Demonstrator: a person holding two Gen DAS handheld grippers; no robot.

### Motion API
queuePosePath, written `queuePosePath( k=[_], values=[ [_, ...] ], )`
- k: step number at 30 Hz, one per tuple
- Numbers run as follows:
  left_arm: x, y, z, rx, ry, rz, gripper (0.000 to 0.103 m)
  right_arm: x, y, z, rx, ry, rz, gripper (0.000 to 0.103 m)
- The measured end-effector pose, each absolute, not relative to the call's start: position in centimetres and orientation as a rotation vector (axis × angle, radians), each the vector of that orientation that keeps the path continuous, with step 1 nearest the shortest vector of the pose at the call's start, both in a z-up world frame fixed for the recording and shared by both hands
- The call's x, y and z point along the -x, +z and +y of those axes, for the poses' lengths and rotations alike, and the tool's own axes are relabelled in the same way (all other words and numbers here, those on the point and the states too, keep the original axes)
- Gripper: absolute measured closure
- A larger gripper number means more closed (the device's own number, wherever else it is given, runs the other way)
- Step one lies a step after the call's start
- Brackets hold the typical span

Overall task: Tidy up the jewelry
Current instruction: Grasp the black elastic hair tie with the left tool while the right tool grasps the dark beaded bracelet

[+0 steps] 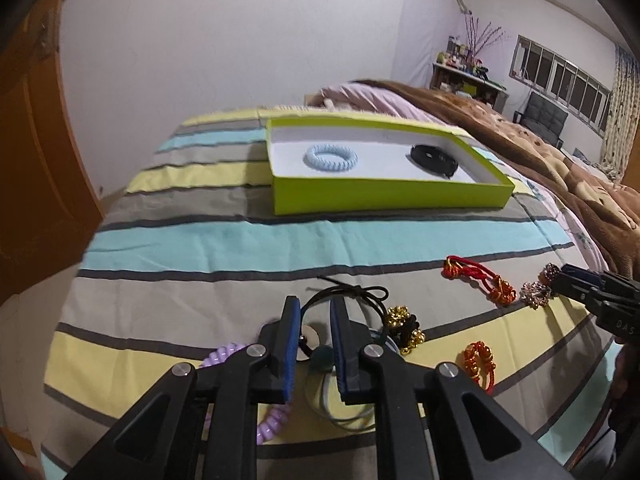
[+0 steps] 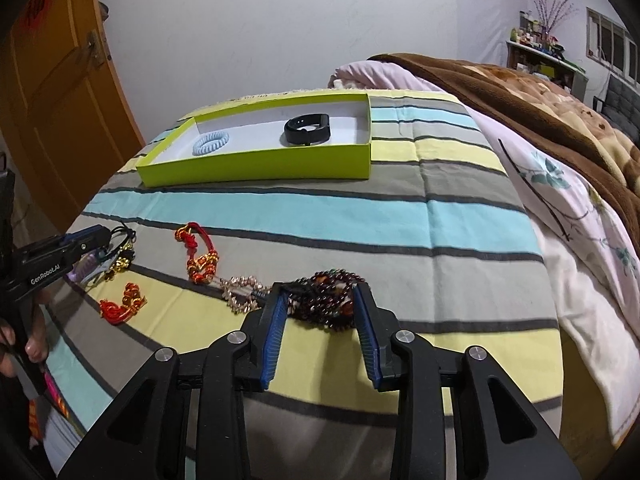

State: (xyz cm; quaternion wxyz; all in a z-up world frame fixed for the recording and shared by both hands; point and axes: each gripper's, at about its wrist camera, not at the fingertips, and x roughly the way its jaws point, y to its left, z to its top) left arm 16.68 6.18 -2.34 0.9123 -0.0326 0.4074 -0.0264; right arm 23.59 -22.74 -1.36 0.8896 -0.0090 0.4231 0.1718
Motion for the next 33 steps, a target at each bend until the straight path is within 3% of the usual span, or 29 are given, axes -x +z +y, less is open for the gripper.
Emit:
queuePosePath(
  k=[8,11,13,16,33],
  values=[
    [-18.1,-2.8,6.0,0.061,-0.039,0.895,0.088,-24.9,-1.9,-22.7,0.011,0.339,0.917,0.065],
    [-18.0,-2.9,5.3,-0.001,-0.033,0.898,0.088,-25.0,-2.1,-22.7,0.018,0.33,0.926,0.075],
    [-17.9,-3.0,4.9,-0.031,-0.028,0.898,0.088,-25.0,-2.1,-22.9,0.018,0.327,0.925,0.076],
    [-17.8,-2.9,4.7,-0.036,-0.04,0.895,0.099,-25.0,-2.1,-23.0,0.014,0.326,0.922,0.078],
    [-14.4,0.5,5.1,0.042,-0.06,0.759,0.102,-22.8,0.7,-24.0,-0.021,0.335,0.834,0.078]
  ],
)
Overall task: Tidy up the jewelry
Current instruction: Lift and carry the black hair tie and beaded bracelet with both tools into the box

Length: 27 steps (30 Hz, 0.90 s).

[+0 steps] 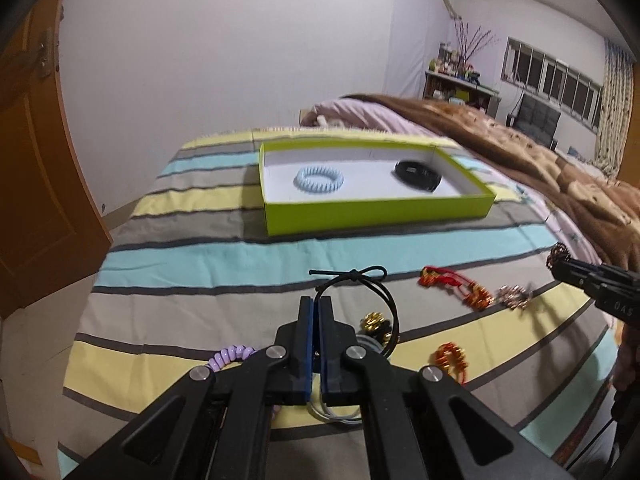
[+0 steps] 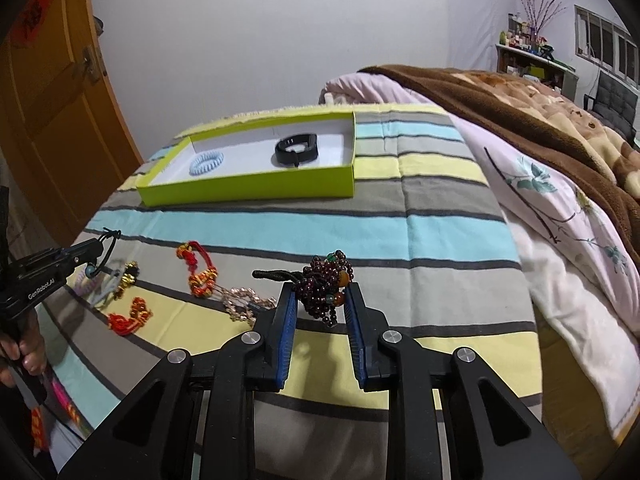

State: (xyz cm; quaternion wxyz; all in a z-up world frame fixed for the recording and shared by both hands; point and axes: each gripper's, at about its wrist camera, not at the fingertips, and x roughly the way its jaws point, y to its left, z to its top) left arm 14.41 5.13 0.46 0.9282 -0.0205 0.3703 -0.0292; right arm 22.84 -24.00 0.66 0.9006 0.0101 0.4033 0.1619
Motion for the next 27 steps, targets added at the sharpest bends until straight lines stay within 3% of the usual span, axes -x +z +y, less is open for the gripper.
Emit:
queuePosePath(
  k=[14,27],
  values=[
    [-12.9,3.8,3.5,0.054,-0.086,0.689,0.102,-21.4,4.0,-23.1,-0.011,0.379,0.753,0.078],
    [-17.5,5.3,2.6,0.03,-0.088,0.667,0.102,-24.8,5.6,-20.4,0.033,0.432,0.718,0.078]
  ],
)
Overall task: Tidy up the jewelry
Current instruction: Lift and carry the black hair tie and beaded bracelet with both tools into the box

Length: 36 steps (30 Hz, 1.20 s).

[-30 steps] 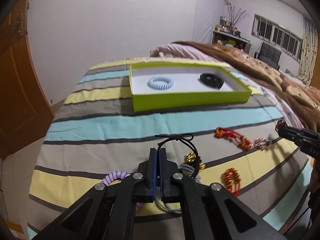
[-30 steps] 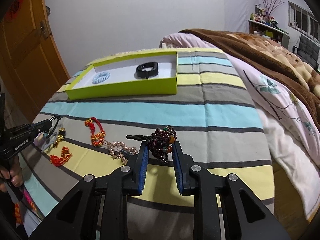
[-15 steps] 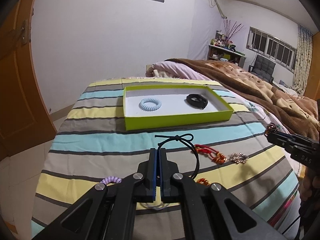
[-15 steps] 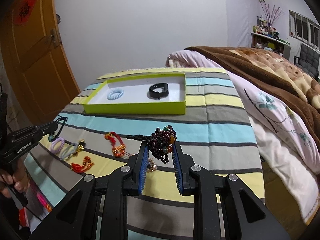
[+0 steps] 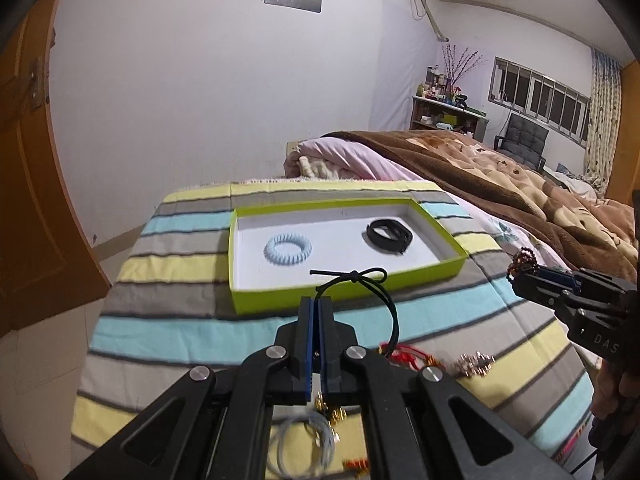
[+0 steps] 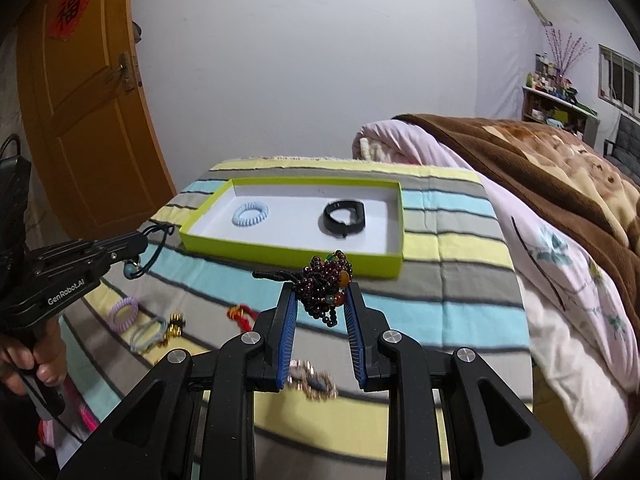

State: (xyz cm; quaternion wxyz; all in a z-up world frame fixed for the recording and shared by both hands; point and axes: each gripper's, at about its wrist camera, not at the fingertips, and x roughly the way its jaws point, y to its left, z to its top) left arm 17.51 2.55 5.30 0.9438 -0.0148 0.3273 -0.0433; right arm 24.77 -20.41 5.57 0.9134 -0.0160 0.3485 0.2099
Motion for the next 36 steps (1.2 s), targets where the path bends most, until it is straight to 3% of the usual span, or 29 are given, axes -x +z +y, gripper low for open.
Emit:
queuePosePath(
  k=[10,36],
  values=[
    [-23.2,4.7,3.1,0.01,-0.072,0.695,0.102,-30.2,5.5,-18.8,0.061,0.431,0.723,0.078],
    [-34.3,-2.5,4.7,0.011,-0.019,0.923,0.101,-40.7,-1.3,-17.0,0.081,0.382,0.925,0.078]
  ],
)
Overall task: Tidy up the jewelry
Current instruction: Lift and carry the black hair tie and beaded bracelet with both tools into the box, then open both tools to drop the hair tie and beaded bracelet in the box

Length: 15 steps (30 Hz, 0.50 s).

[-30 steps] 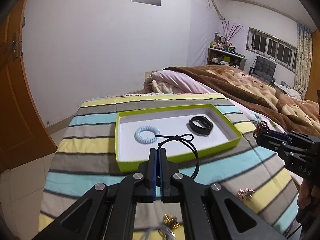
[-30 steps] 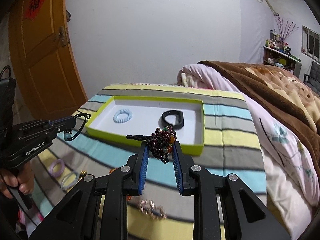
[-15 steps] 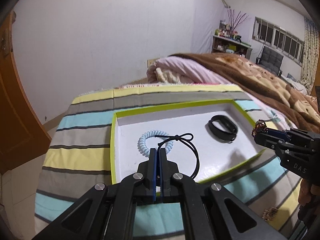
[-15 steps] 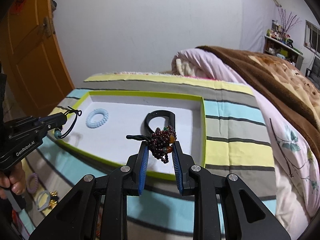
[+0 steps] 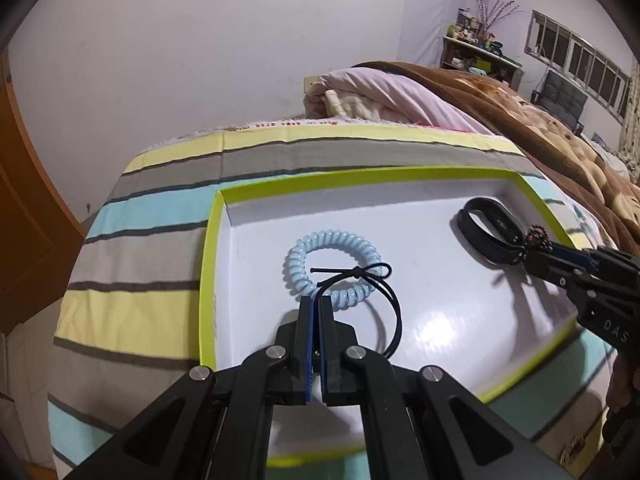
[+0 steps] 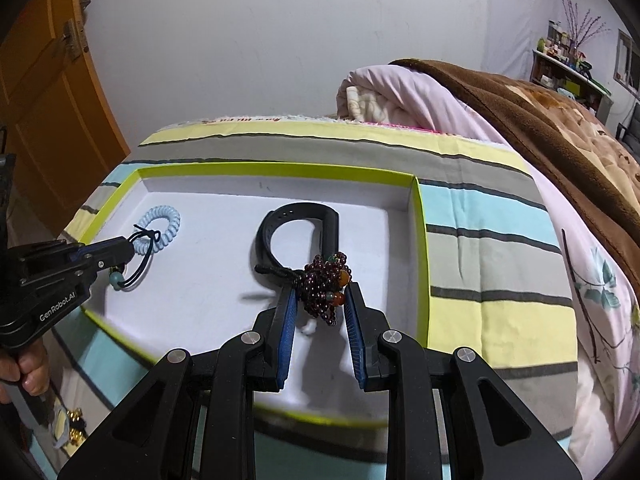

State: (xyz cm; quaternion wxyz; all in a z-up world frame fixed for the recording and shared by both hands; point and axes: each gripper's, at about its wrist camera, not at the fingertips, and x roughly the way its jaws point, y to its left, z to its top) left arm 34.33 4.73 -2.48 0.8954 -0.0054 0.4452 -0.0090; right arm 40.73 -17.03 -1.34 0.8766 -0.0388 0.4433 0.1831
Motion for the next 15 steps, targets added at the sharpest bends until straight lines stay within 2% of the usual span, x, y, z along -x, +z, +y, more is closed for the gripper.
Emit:
queuePosePath(
  k=[8,13,15],
  values=[
    [-34.3,-2.5,5.2,0.028,-0.02,0.905,0.101,-41.0,-1.8,-16.7,0.109,0.395,0.949,0.076],
    [-33.4,-2.5,4.8,0.021,-0.047,0.899,0.101,-40.2,-1.8,-16.5,0.118,0.4,0.934,0.064],
    [-32.8,-2.5,4.7,0.032,-0.059,0.894,0.101,-39.8,-1.6,-16.4,0.122,0.401,0.926,0.062]
  ],
)
